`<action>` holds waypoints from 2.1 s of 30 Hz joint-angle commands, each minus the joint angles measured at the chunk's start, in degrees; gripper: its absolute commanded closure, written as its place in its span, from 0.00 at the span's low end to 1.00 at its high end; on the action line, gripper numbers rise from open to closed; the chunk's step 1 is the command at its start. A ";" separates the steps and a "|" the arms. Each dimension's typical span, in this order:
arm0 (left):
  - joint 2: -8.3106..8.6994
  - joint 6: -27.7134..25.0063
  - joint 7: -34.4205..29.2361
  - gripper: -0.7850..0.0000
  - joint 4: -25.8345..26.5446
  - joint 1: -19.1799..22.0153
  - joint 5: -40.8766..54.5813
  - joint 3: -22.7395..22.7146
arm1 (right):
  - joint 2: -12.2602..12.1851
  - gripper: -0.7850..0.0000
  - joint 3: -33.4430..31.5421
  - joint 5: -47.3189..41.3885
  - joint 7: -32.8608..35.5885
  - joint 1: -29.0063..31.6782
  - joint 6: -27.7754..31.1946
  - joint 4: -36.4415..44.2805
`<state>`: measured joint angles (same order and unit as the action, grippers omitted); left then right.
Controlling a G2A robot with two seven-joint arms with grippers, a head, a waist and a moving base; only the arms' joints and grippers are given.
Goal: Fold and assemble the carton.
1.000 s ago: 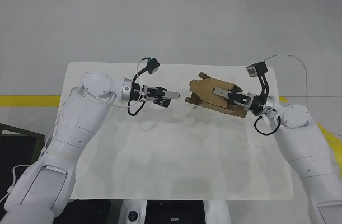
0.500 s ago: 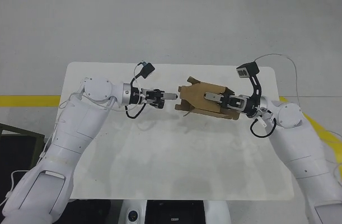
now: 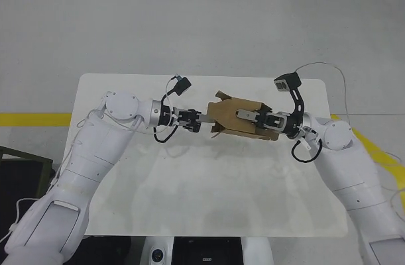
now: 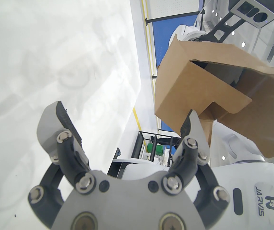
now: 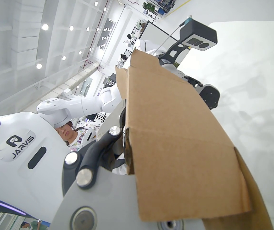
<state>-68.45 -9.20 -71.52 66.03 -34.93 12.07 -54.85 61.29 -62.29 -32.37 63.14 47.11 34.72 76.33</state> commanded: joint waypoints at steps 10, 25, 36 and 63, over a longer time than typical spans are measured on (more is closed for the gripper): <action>-0.46 -0.58 -0.03 0.00 -1.27 0.91 1.48 1.00 | 0.39 1.00 0.66 -0.50 0.88 0.56 -0.22 1.81; -0.49 -1.02 -0.07 0.00 -1.91 1.17 2.05 1.08 | 0.82 1.00 0.81 -0.62 1.47 0.69 -0.63 2.58; -0.47 -1.05 -0.41 0.00 -1.71 1.08 2.45 1.16 | 1.14 1.00 0.93 -0.66 1.64 0.79 -0.82 2.56; -0.49 -0.23 -1.49 0.00 -2.17 1.27 1.78 2.13 | 0.83 1.00 -3.13 5.87 -4.04 1.57 -1.08 -0.97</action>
<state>-68.98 -9.39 -73.09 63.98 -33.69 13.89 -52.58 62.12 -65.52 -26.67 58.92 48.62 33.64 75.25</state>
